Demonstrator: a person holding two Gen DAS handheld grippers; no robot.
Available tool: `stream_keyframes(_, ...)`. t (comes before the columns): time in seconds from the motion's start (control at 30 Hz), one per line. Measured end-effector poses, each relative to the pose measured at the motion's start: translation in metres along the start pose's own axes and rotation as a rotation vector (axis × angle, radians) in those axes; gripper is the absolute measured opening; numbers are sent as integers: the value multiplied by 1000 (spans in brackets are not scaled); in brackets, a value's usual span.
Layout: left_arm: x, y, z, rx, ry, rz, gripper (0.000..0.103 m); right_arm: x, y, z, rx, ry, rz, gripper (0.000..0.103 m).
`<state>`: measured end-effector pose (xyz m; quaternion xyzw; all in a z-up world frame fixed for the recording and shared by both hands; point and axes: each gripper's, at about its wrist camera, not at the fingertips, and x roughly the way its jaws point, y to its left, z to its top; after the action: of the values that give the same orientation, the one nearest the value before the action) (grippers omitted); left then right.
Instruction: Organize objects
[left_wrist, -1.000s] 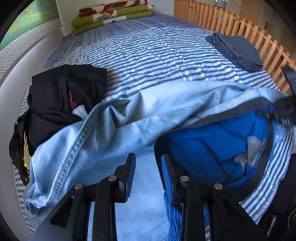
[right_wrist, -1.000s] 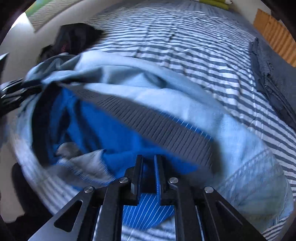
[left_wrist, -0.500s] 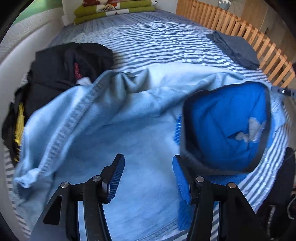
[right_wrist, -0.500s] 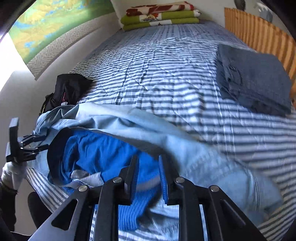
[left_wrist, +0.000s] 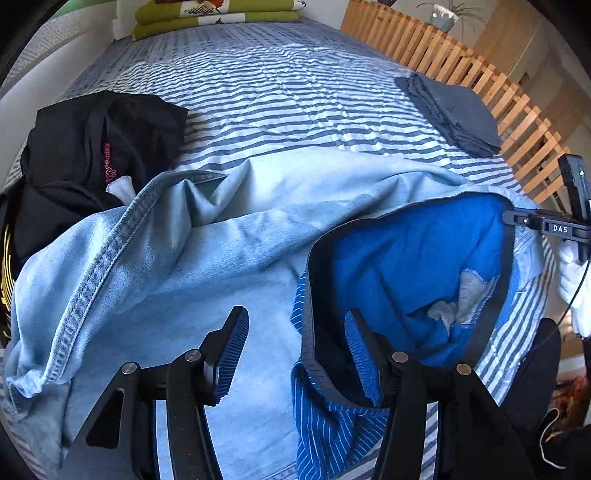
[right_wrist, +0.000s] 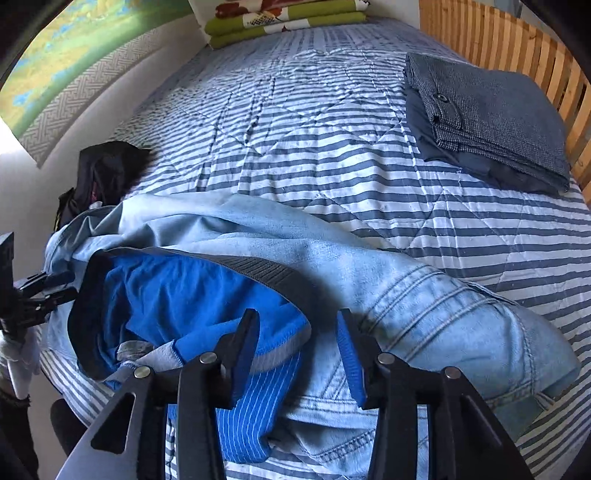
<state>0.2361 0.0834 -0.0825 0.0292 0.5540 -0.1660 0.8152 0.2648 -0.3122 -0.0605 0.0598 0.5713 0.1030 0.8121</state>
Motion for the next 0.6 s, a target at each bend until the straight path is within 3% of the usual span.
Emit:
stream_keyframes(0.07,0,-3,2,1,0,-7,58,3,-3,1,15,9,-13,36)
stream_keyframes(0.13,-2,-3,3,-3,-2,-6,58,4,-5,1,5,10,-39,15)
stream_keyframes(0.17,-2,-4,4,-2,-2,-6,58,4,-7,0,7,15,-40,11)
stream_keyframes(0.27,8,-9,8,5,24,11,58,6,-7,0,9,19,-35,4)
stream_keyframes(0.33,21,-11,12,10,62,50,25,7,-1,0,-12,16,-59,4)
stream_keyframes(0.37,26,-11,12,9,80,64,2,7,2,0,-22,13,-74,3)
stream_keyframes(0.47,21,-15,12,2,55,119,2,1,10,-1,-51,-2,-117,2)
stream_keyframes(0.6,-28,-23,1,17,-8,154,2,-45,13,-12,-85,-65,-129,2)
